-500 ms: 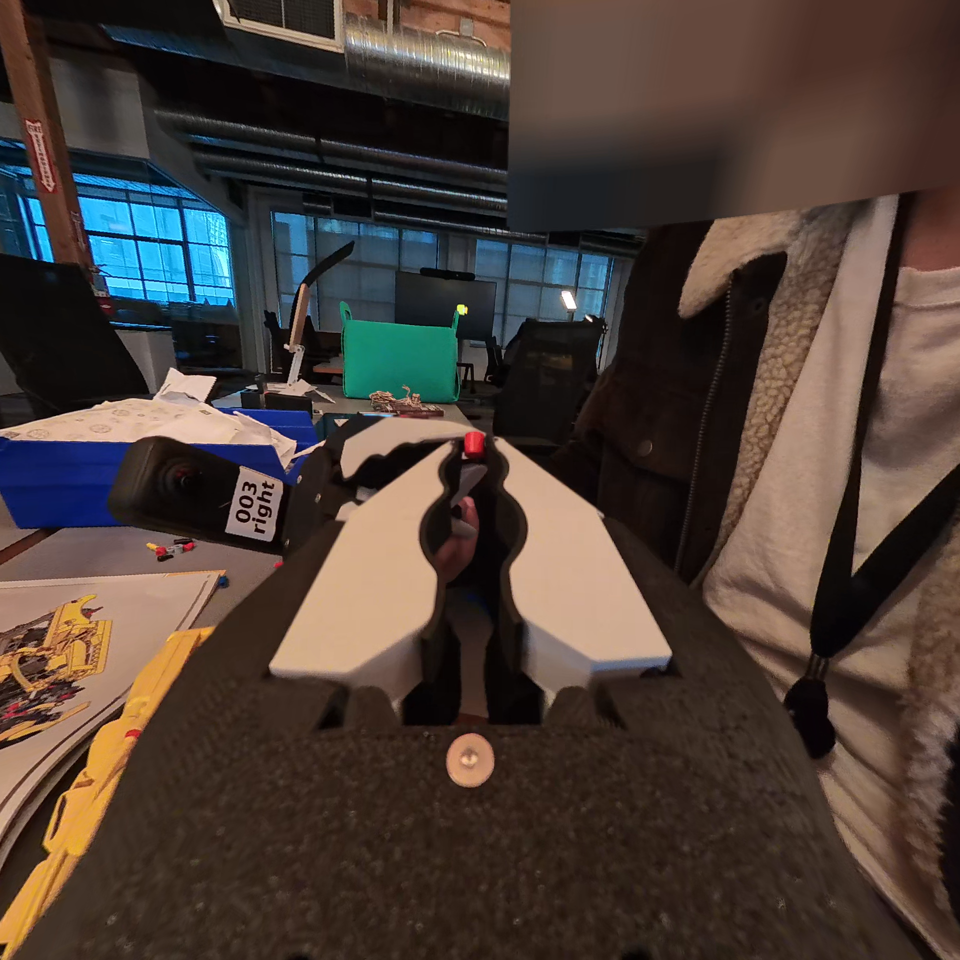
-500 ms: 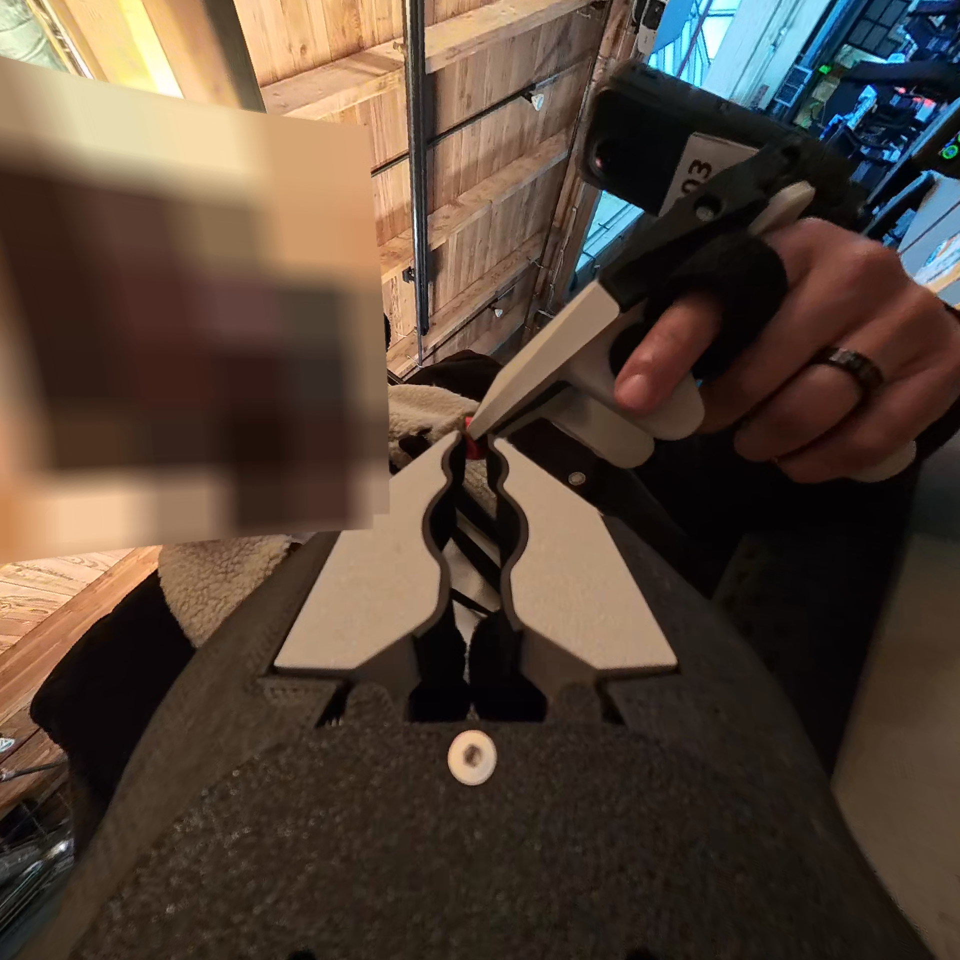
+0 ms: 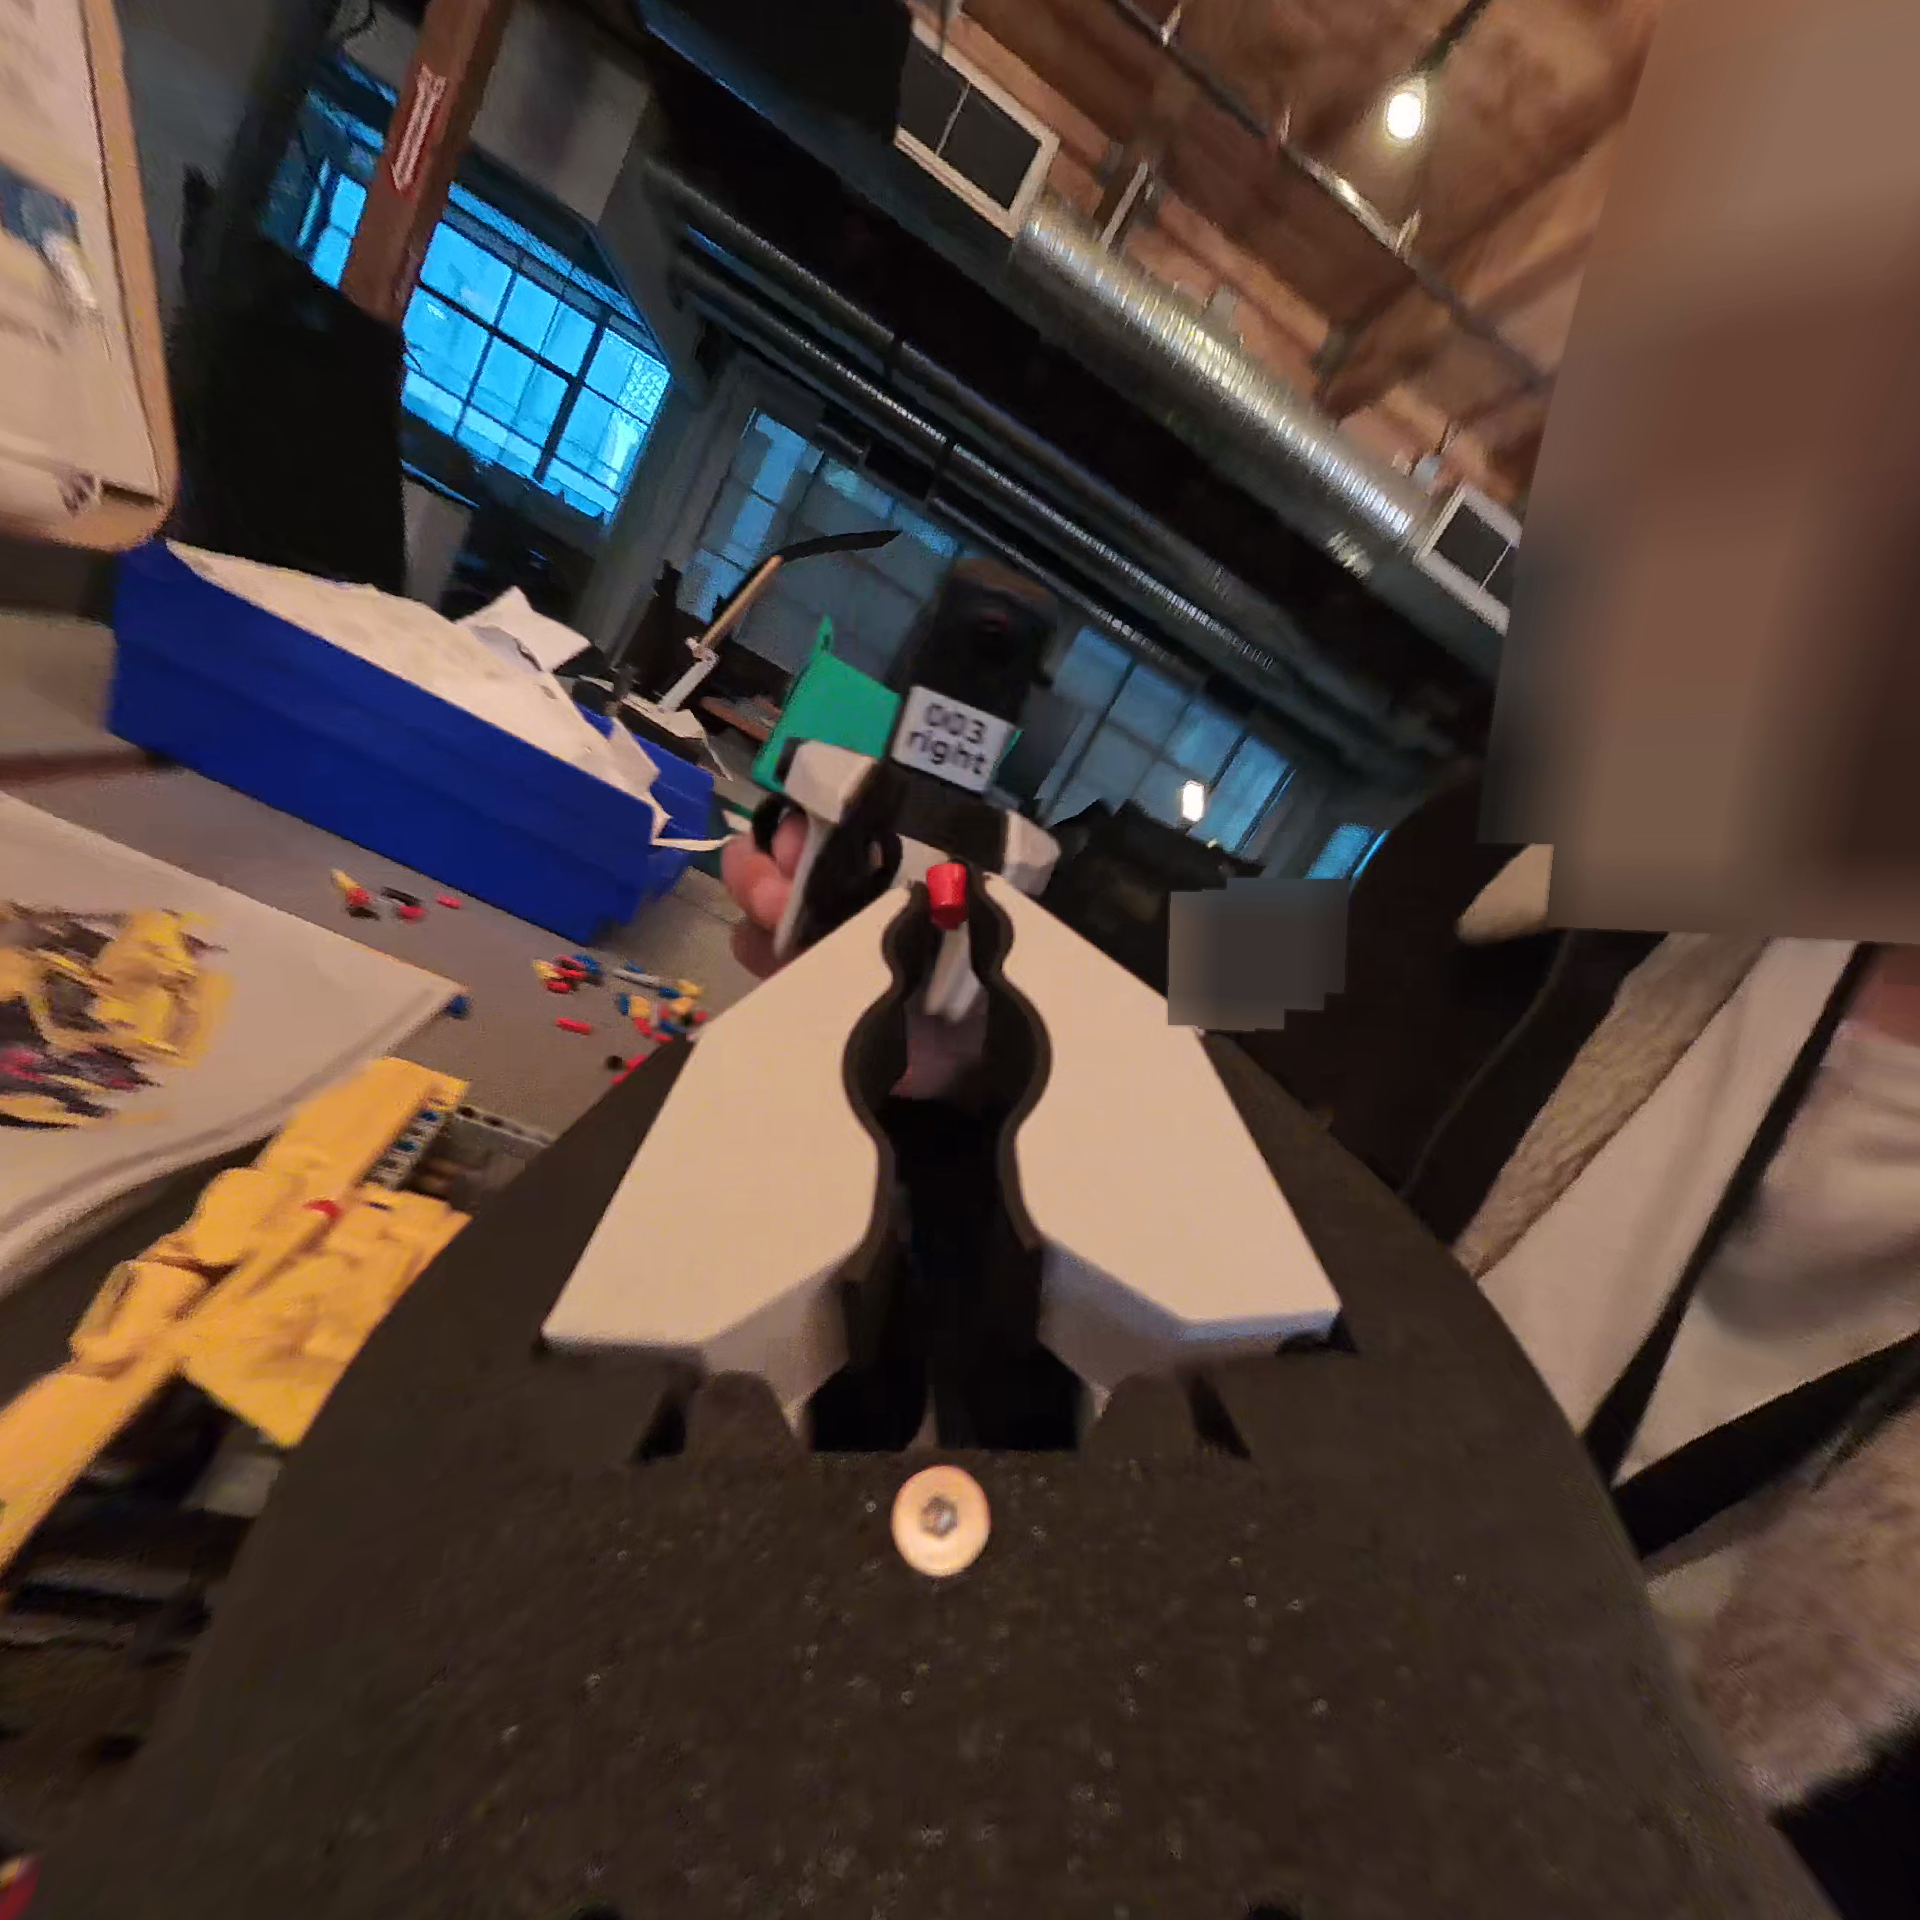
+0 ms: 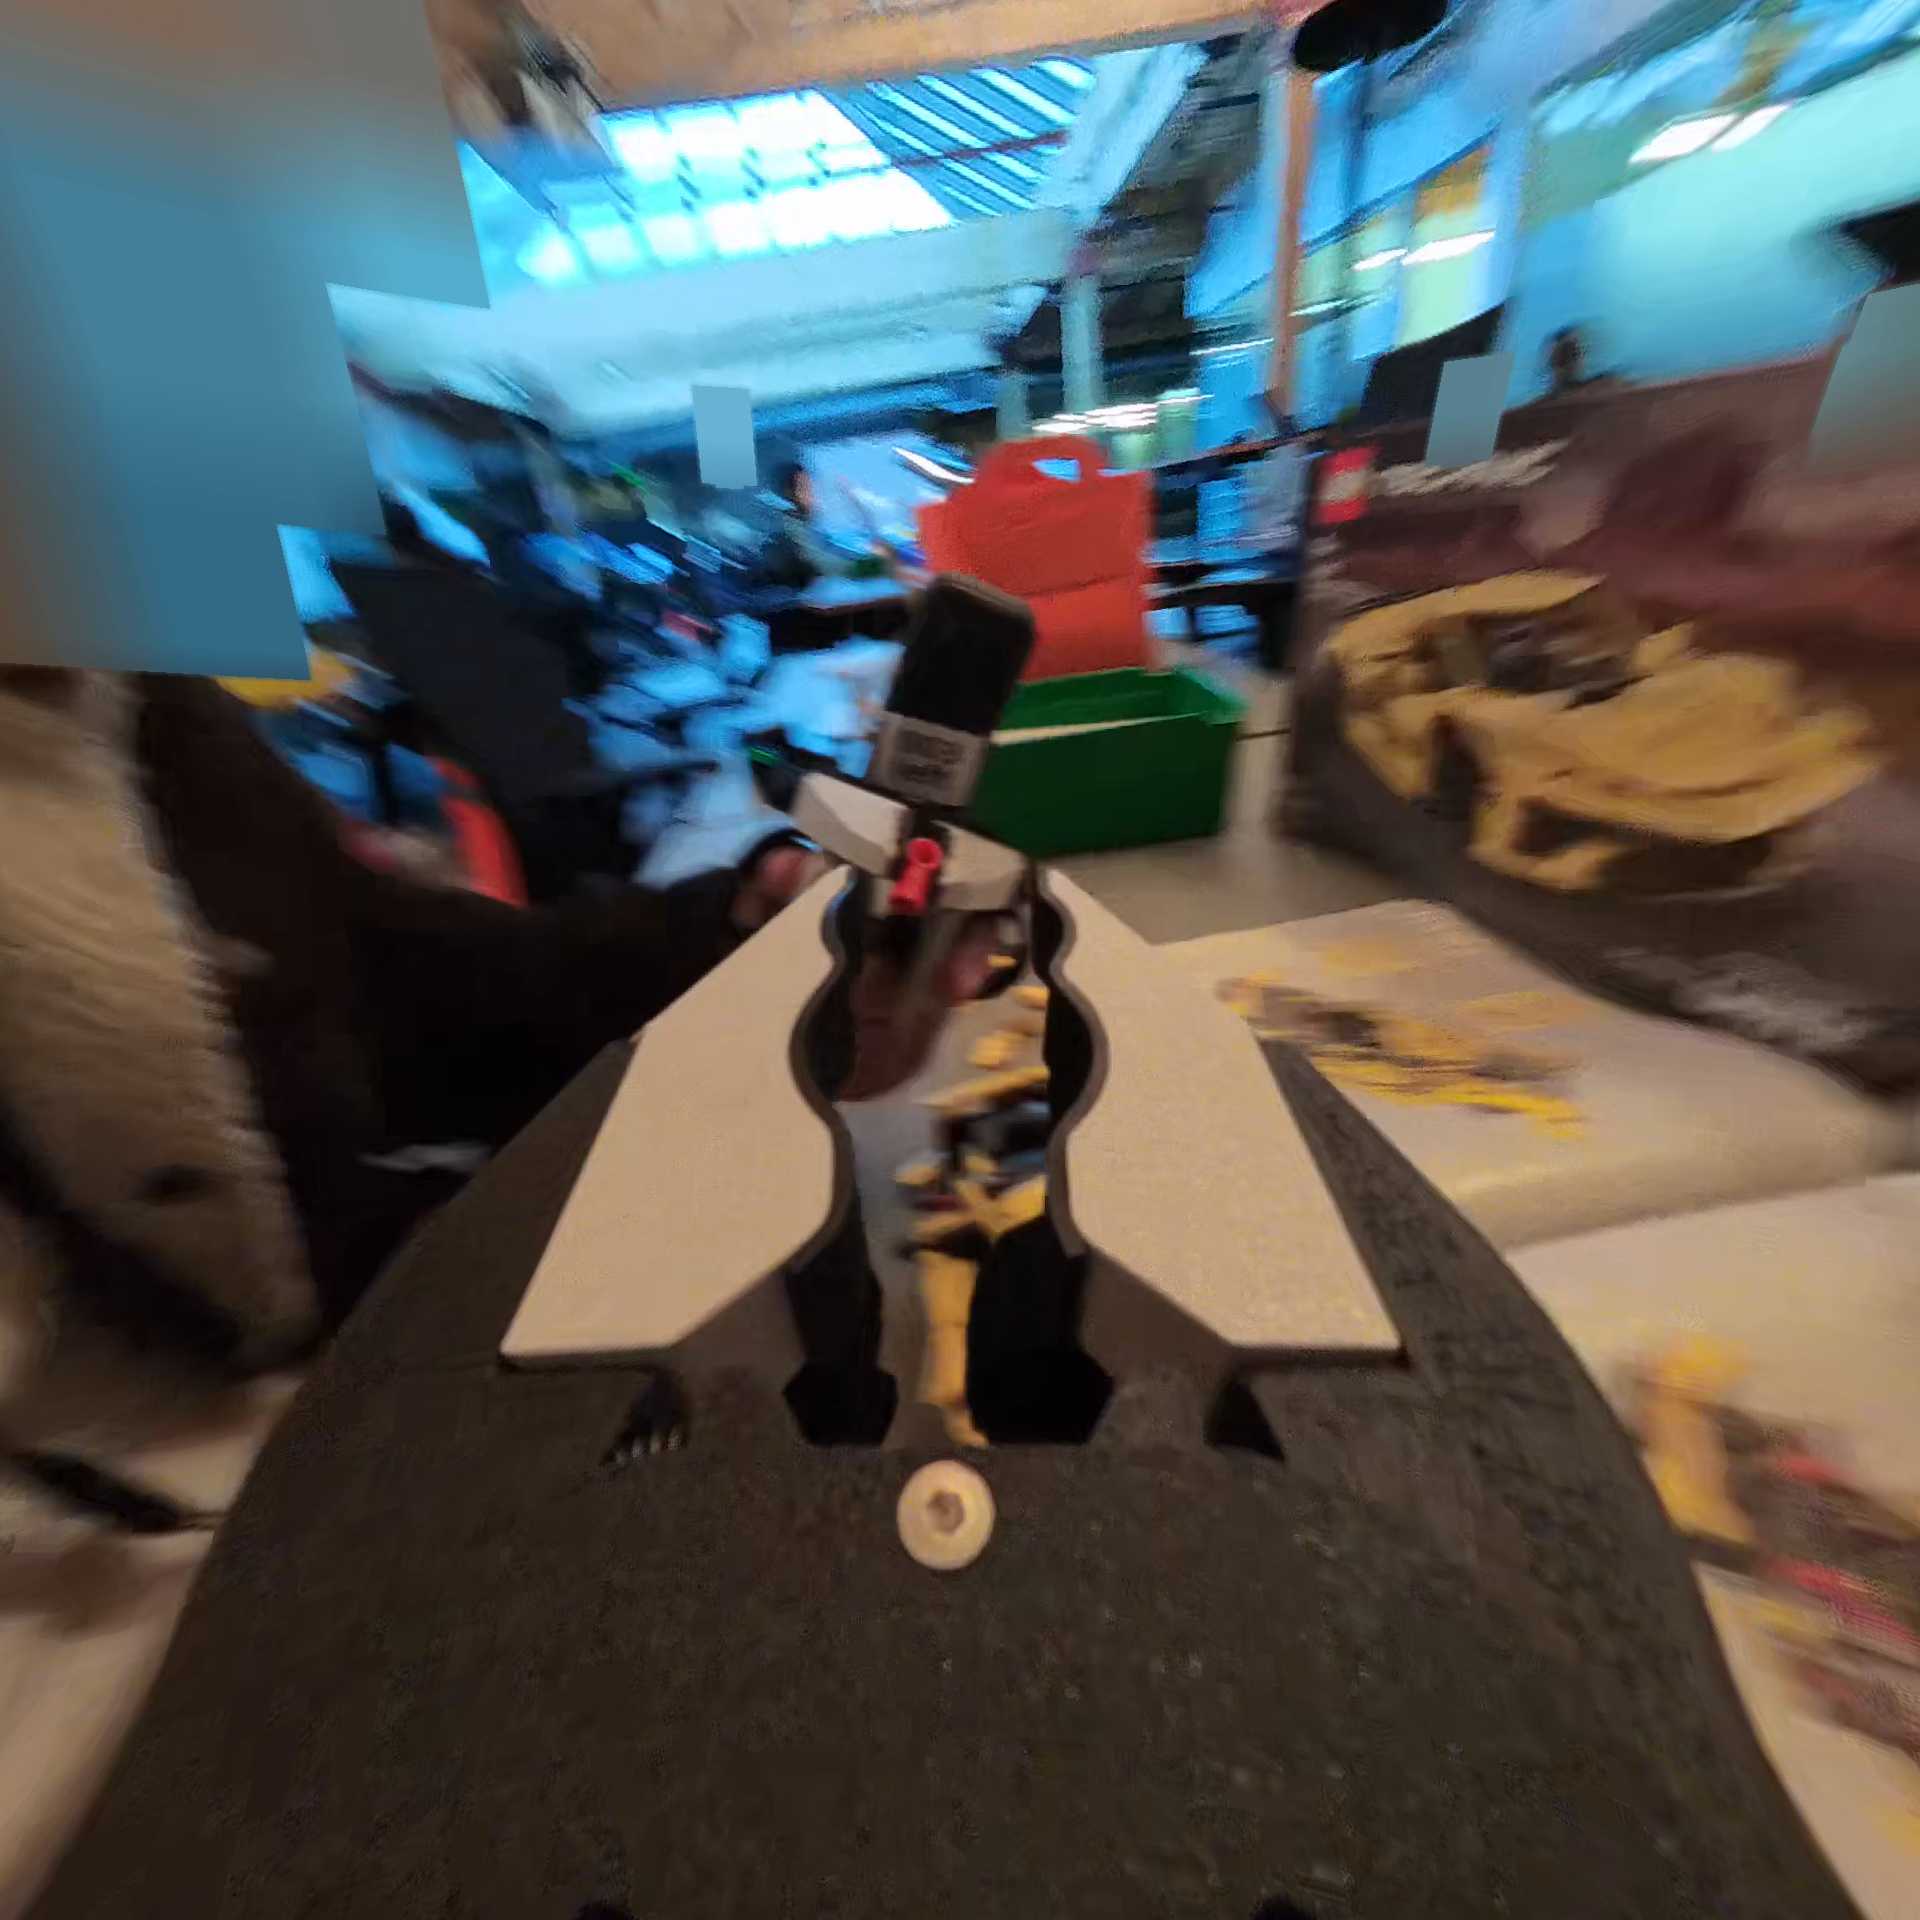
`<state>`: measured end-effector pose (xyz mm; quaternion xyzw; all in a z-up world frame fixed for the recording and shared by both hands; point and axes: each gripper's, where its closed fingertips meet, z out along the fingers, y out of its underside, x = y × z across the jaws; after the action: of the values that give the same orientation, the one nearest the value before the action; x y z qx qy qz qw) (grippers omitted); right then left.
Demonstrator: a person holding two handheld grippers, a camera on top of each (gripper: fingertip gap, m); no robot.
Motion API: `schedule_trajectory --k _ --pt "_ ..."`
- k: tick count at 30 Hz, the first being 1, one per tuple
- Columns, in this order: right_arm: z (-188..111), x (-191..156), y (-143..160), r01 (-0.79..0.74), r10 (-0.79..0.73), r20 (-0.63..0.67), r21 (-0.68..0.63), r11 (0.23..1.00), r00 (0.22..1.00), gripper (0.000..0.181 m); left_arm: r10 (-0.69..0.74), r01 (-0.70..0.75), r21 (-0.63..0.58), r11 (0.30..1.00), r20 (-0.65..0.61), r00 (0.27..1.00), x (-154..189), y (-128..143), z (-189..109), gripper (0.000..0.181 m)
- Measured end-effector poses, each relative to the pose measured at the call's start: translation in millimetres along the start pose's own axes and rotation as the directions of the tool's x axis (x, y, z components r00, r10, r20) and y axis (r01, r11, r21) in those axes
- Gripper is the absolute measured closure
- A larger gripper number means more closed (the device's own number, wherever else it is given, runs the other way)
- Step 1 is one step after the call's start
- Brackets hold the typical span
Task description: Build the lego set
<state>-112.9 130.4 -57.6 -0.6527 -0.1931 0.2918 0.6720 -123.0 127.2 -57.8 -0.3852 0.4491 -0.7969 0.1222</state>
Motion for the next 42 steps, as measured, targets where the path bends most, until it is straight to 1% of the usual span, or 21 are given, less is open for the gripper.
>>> schedule_trajectory --k 1,3,6,8,9,11,14,20,23,25,27,28,30,32,34,36,37,38,39,40,42 --pt "-1.5 4.4 1.3 0.127 -0.128 -0.073 -0.030 0.991 0.989 0.151 -0.053 0.053 0.010 0.999 -0.002 0.999 -1.9 0.5 2.3 0.174" --pt "-2.8 8.4 2.8 0.310 -0.321 -0.178 -0.087 0.947 0.930 0.147 -0.158 0.158 0.038 0.987 -0.016 0.987 -5.2 -0.2 5.4 0.174" --pt "-0.4 12.7 12.0 0.475 -0.511 -0.298 -0.190 0.859 0.806 0.144 -0.325 0.329 0.120 0.937 -0.047 0.944 -15.9 -5.6 2.7 0.174" --pt "-1.1 17.7 16.8 0.535 -0.601 -0.367 -0.273 0.800 0.710 0.151 -0.432 0.442 0.165 0.882 -0.094 0.897 -22.9 -8.7 -2.1 0.174" --pt "0.1 19.3 20.8 0.540 -0.624 -0.369 -0.313 0.781 0.688 0.150 -0.472 0.485 0.180 0.856 -0.113 0.874 -26.2 -9.4 -4.2 0.174" --pt "3.2 21.8 27.0 0.520 -0.623 -0.367 -0.348 0.781 0.691 0.143 -0.523 0.541 0.184 0.821 -0.137 0.841 -30.1 -7.9 -5.9 0.175" --pt "1.0 22.8 21.0 0.544 -0.644 -0.397 -0.345 0.765 0.654 0.158 -0.533 0.546 0.171 0.820 -0.122 0.837 -32.0 -3.4 -4.0 0.174" --pt "5.7 14.8 24.4 0.560 -0.655 -0.356 -0.341 0.755 0.666 0.159 -0.523 0.535 0.137 0.834 -0.113 0.845 -29.2 2.8 1.1 0.174" --pt "5.0 12.1 22.9 0.595 -0.689 -0.349 -0.346 0.725 0.636 0.175 -0.536 0.549 0.107 0.829 -0.129 0.834 -25.9 6.6 3.6 0.174" --pt "4.5 9.2 23.6 0.604 -0.696 -0.325 -0.347 0.718 0.641 0.175 -0.555 0.569 0.076 0.819 -0.149 0.819 -22.8 8.7 3.7 0.174" --pt "3.7 -1.3 24.1 0.626 -0.701 -0.253 -0.322 0.711 0.666 0.175 -0.568 0.575 -0.007 0.818 -0.175 0.804 -12.7 14.7 3.2 0.174" --pt "3.1 -6.3 27.2 0.615 -0.682 -0.200 -0.309 0.726 0.704 0.175 -0.562 0.560 -0.060 0.826 -0.165 0.811 -8.9 20.0 2.3 0.174" --pt "2.1 -15.8 34.9 0.539 -0.582 -0.085 -0.289 0.791 0.809 0.176 -0.508 0.489 -0.150 0.859 -0.131 0.851 -2.2 31.6 -0.1 0.174" --pt "0.7 -21.9 38.4 0.474 -0.496 -0.008 -0.281 0.835 0.868 0.176 -0.461 0.435 -0.200 0.878 -0.109 0.881 1.9 38.2 -0.4 0.174" --pt "-0.1 -20.3 40.6 0.490 -0.516 -0.014 -0.290 0.822 0.856 0.176 -0.428 0.404 -0.203 0.892 -0.087 0.900 -0.3 39.8 -0.2 0.174" --pt "-1.5 -17.7 37.4 0.523 -0.561 -0.068 -0.287 0.803 0.825 0.175 -0.393 0.374 -0.186 0.909 -0.074 0.917 -2.4 37.5 -0.1 0.174" --pt "-8.0 -14.4 27.8 0.533 -0.577 -0.122 -0.269 0.802 0.807 0.175 -0.356 0.343 -0.171 0.924 -0.055 0.933 -5.0 35.7 -1.5 0.174" --pt "-22.8 -5.3 12.8 0.530 -0.582 -0.206 -0.260 0.808 0.787 0.180 -0.319 0.311 -0.169 0.935 -0.018 0.948 -10.1 35.6 -4.4 0.174" --pt "-42.7 2.1 0.5 0.509 -0.571 -0.254 -0.272 0.817 0.781 0.181 -0.290 0.288 -0.156 0.945 0.015 0.957 -15.0 33.6 -8.0 0.174" --pt "-65.7 8.9 -6.4 0.450 -0.531 -0.280 -0.306 0.839 0.800 0.180 -0.276 0.277 -0.131 0.952 0.025 0.961 -16.7 28.5 -11.4 0.174" --pt "-113.0 13.6 -1.2 0.264 -0.392 -0.289 -0.396 0.880 0.873 0.168 -0.257 0.259 -0.089 0.962 0.028 0.966 -17.4 19.4 -16.4 0.174"
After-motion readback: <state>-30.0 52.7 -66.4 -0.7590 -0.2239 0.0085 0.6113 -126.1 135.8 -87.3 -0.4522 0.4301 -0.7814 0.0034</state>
